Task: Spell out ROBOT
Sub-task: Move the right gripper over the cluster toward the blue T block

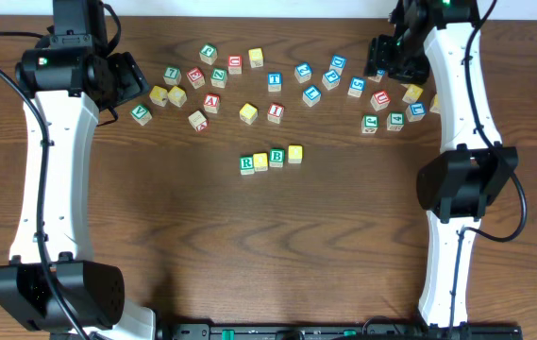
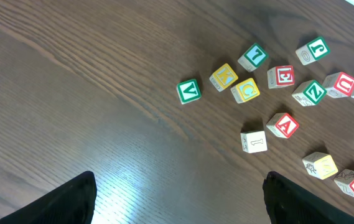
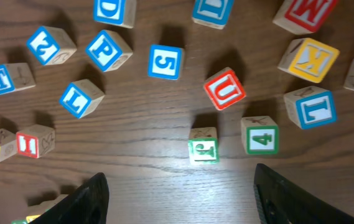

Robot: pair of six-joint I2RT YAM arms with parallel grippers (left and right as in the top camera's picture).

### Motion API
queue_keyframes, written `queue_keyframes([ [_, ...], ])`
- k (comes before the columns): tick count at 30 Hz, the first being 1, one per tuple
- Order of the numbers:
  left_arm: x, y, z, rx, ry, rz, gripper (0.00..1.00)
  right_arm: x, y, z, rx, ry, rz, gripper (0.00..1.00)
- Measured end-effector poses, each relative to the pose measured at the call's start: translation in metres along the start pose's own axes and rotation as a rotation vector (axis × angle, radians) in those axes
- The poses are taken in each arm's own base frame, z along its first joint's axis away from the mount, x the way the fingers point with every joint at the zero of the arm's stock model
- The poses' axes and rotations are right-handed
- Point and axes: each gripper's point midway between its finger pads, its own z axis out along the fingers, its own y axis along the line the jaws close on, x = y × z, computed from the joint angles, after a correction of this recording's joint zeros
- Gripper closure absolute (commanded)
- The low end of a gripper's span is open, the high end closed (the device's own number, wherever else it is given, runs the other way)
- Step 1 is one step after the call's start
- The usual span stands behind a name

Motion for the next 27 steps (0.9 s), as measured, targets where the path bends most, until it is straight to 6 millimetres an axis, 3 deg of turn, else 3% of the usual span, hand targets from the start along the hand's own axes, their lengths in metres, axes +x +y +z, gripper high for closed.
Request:
queue_keyframes([
  [4, 0.000, 0.000, 0.000, 0.000, -0.001, 0.000, 0.15, -0.006, 0.009, 0.000, -0.029, -0.026, -0.007, 0.32],
  [9, -0.005, -0.002, 0.000, 0.009, -0.019, -0.003, 0.15, -0.028, 0.039, -0.002, -0.124, -0.123, -0.031, 0.32],
  [14, -0.006, -0.003, 0.000, 0.011, -0.025, -0.004, 0.14, -0.039, 0.107, -0.006, -0.217, -0.238, -0.122, 0.28],
  [16, -0.006, -0.003, 0.000, 0.011, -0.025, -0.004, 0.14, -0.035, 0.141, -0.007, -0.250, -0.273, -0.171, 0.27],
  [21, -0.006, -0.003, 0.000, 0.011, -0.025, -0.004, 0.14, -0.015, 0.205, -0.009, -0.266, -0.334, -0.274, 0.26],
  [23, -0.005, -0.002, 0.000, 0.010, -0.022, -0.004, 0.15, -0.011, 0.223, -0.008, -0.259, -0.369, -0.300, 0.27],
  [27, -0.002, -0.001, 0.000, 0.004, -0.009, -0.002, 0.15, -0.006, 0.230, 0.009, -0.198, -0.377, -0.315, 0.27],
])
